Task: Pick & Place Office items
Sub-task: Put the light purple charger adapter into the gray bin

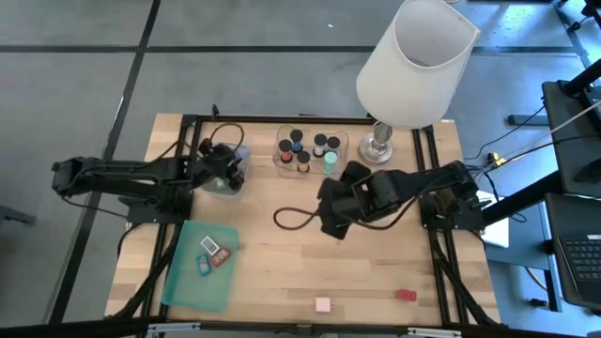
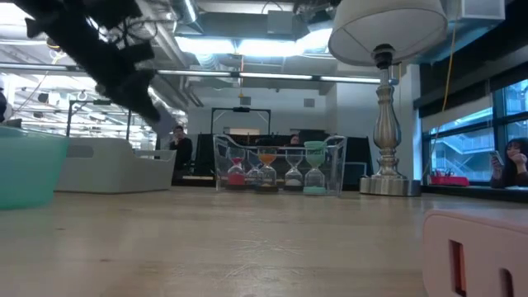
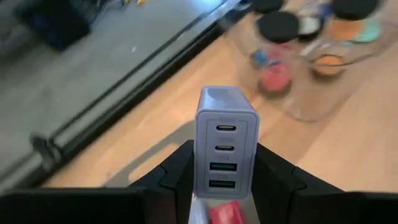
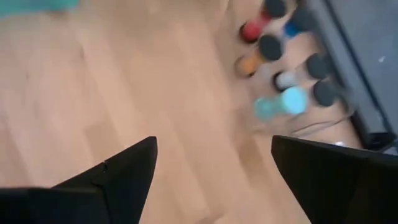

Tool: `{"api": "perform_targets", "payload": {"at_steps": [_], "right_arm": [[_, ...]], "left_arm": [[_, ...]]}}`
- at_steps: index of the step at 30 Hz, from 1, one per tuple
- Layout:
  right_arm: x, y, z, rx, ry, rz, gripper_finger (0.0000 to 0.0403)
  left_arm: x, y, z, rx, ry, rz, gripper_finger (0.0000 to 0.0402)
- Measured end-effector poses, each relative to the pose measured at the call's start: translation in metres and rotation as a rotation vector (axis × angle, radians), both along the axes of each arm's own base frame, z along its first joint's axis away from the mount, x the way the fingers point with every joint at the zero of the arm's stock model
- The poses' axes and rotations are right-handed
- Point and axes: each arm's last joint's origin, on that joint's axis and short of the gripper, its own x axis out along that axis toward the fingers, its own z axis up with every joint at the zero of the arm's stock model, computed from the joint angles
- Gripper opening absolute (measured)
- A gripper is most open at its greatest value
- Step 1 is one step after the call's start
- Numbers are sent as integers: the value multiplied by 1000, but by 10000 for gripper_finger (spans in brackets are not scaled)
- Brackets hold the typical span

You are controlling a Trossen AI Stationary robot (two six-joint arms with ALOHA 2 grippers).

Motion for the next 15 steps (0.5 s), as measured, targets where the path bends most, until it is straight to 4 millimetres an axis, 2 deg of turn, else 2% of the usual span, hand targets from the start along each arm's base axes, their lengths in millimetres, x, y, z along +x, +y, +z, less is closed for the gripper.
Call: {"api": "perform_targets", "payload": {"at_steps": [4, 11, 15], "right_arm": [[-5, 11, -9, 86, 63, 39, 311], [-13, 35, -42, 205, 225, 50, 301], [-20, 46, -62, 245, 315, 20, 295]], "left_arm": [[-7, 10, -16, -102, -10, 51, 118], [-16, 17, -34, -185, -5, 112, 118], [-20, 17, -41, -199, 24, 120, 135]]}}
